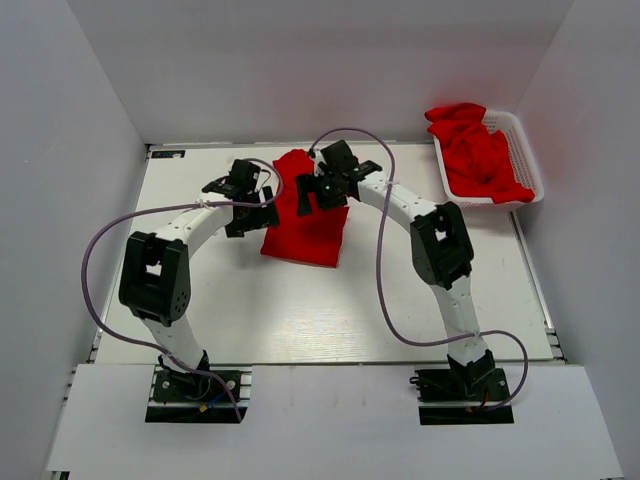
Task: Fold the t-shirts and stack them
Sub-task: Fold the folded rectangular tshirt in 1/3 of the way, then grab one side of the 2/3 rectangular tshirt with both arms, then fold the long partially folded tshirt into a neat square
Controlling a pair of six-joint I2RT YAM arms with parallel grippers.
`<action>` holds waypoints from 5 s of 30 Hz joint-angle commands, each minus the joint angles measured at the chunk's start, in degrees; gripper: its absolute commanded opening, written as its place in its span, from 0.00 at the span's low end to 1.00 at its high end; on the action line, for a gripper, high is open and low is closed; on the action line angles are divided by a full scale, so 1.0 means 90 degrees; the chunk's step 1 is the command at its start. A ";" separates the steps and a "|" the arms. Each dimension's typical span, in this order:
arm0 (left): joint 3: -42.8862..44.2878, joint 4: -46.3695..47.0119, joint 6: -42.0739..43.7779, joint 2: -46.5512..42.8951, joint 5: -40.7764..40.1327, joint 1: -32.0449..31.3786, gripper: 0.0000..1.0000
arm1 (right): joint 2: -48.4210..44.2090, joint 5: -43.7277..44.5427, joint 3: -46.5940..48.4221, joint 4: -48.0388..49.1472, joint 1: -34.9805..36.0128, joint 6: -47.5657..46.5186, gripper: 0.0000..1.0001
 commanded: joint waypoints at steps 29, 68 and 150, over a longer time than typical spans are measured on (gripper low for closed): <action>-0.1665 0.1507 0.0321 0.0049 0.1072 -0.0163 0.55 | -0.2771 0.0457 -0.4156 0.0777 -0.0086 0.1452 0.82; -0.2645 -0.0630 -0.0440 -0.4024 0.2158 -0.1149 0.00 | -0.4743 -0.1262 -0.5067 -0.1653 0.0344 0.0634 0.00; 0.2378 0.1428 0.1971 0.2451 0.0720 -0.0358 1.00 | -0.2995 -0.0803 -0.3200 0.0886 -0.1863 -0.0119 0.90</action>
